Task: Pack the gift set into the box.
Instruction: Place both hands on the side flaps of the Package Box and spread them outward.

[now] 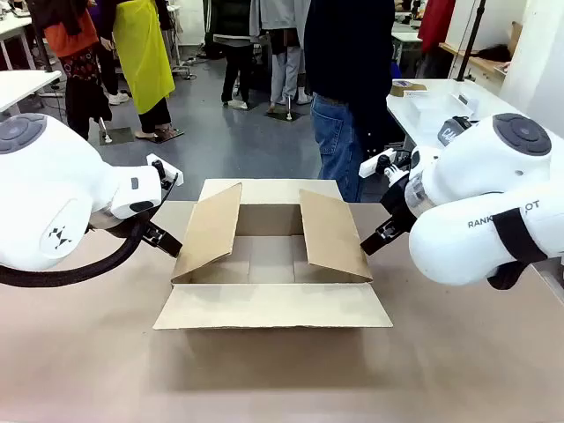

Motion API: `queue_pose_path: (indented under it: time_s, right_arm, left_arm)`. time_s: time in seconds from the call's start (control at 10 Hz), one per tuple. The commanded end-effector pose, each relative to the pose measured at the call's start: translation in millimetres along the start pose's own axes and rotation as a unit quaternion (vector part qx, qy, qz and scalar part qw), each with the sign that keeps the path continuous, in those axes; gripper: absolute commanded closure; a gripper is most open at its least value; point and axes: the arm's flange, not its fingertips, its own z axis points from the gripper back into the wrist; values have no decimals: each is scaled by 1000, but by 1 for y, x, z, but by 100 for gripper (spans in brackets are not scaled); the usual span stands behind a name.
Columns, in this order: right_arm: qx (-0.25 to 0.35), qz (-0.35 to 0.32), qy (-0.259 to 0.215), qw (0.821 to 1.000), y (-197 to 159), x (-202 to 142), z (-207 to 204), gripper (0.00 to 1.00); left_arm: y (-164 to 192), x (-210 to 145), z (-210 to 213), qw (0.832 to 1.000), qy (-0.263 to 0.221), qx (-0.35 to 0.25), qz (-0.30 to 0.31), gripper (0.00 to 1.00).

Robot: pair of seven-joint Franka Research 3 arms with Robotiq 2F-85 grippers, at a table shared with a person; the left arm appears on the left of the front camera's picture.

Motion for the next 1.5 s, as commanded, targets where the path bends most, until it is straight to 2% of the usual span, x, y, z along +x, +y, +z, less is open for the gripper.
queue_pose_path:
  time_s: [0.0, 1.3, 1.4]
  right_arm:
    - [0, 0, 0, 1000, 0, 0, 0, 0]
    - [0, 0, 0, 1000, 0, 0, 0, 0]
    - [-26, -13, 18, 999, -10, 1, 12, 0]
  left_arm:
    - [-1, 0, 0, 1000, -1, 0, -1, 0]
    - [0, 0, 0, 1000, 0, 0, 0, 0]
    - [12, -4, 11, 1000, 9, 12, 1, 0]
